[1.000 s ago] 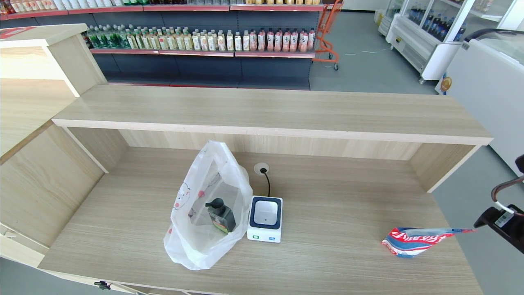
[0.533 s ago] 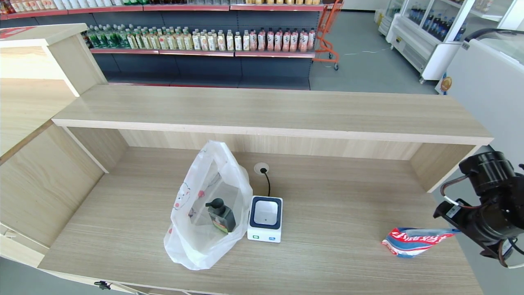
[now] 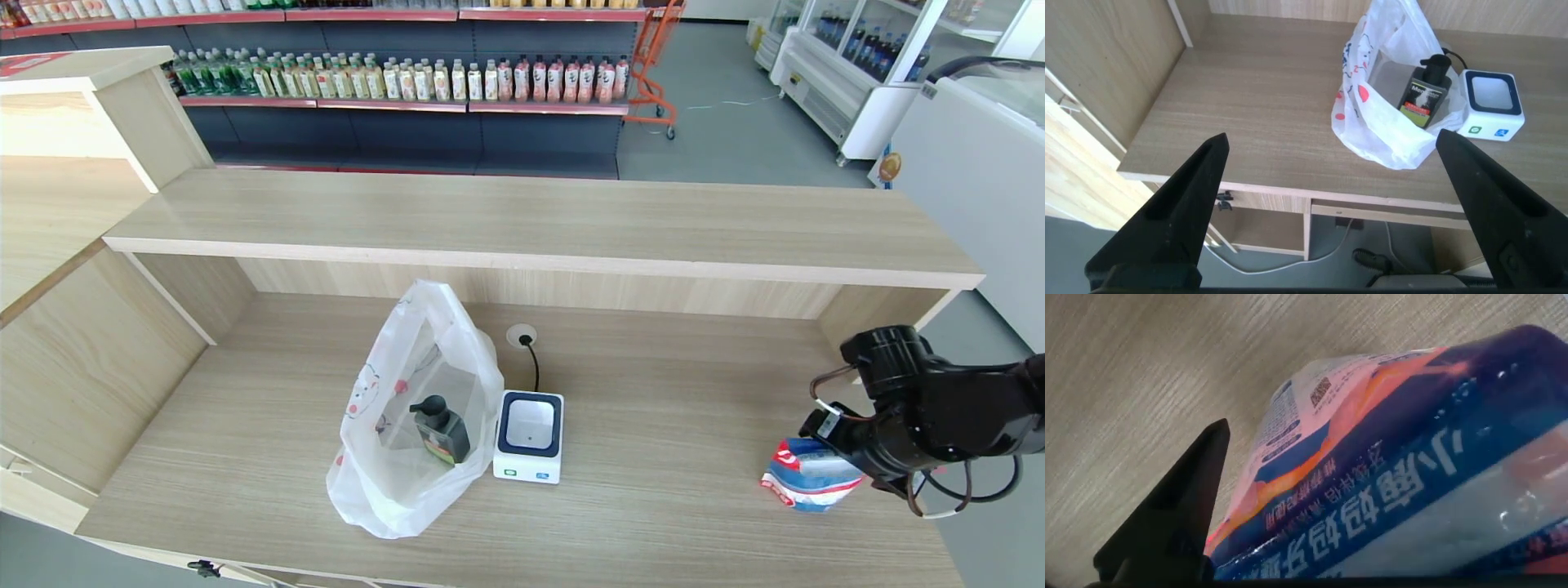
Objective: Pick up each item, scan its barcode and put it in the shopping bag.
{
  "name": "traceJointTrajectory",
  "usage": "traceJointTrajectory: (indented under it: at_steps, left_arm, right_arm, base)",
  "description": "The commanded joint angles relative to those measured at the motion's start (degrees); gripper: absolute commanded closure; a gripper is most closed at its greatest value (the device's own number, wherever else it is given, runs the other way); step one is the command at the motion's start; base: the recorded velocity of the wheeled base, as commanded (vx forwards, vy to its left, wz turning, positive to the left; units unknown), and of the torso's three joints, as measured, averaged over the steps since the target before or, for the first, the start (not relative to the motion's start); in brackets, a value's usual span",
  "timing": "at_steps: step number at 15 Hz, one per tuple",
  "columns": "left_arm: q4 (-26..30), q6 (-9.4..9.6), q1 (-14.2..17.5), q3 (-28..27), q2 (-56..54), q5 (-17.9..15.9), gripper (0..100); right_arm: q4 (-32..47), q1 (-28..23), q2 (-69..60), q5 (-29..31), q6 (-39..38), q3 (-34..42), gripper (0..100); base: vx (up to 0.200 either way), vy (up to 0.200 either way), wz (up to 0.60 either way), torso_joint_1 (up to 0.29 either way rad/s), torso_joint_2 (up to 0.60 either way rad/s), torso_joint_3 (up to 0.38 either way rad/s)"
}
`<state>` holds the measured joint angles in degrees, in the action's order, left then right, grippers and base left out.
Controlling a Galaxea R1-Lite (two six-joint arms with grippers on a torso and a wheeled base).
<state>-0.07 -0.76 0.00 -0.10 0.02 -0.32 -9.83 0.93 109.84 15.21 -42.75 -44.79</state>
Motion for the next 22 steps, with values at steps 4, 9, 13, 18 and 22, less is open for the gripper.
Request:
traceJointTrajectory:
  at_steps: [4,9,13,18,22]
  left_arm:
    - [-0.01,-0.04,0.0,0.01,-0.02,0.05,0]
    - [-0.01,-0.04,0.0,0.01,-0.02,-0.03,0]
    - [-0.01,-0.04,0.0,0.01,-0.02,-0.03,0]
    - [-0.01,-0.04,0.0,0.01,-0.02,-0.03,0]
    - [-0.01,-0.04,0.0,0.01,-0.02,-0.03,0]
  right_arm:
    - [-1.51,0.39,6.62,0.34,4.26,-0.12,100]
    - [-11.18,0.3,4.95,-1.24,16.65,0.05,100]
    - [-14.96,-1.45,-8.85,-34.37,26.58,0.49,100]
    - [-14.34,-2.77,-19.4,-74.72,32.29,0.58,100]
    - [-9.86,7.07,-25.9,-80.17,29.66,0.93,100]
  base:
    - [0.0,0.0,0.0,0.0,0.0,0.0]
    - [0.0,0.0,0.0,0.0,0.0,0.0]
    - [0.0,0.0,0.0,0.0,0.0,0.0]
    - [0.0,0.0,0.0,0.0,0.0,0.0]
    - [0.0,0.0,0.0,0.0,0.0,0.0]
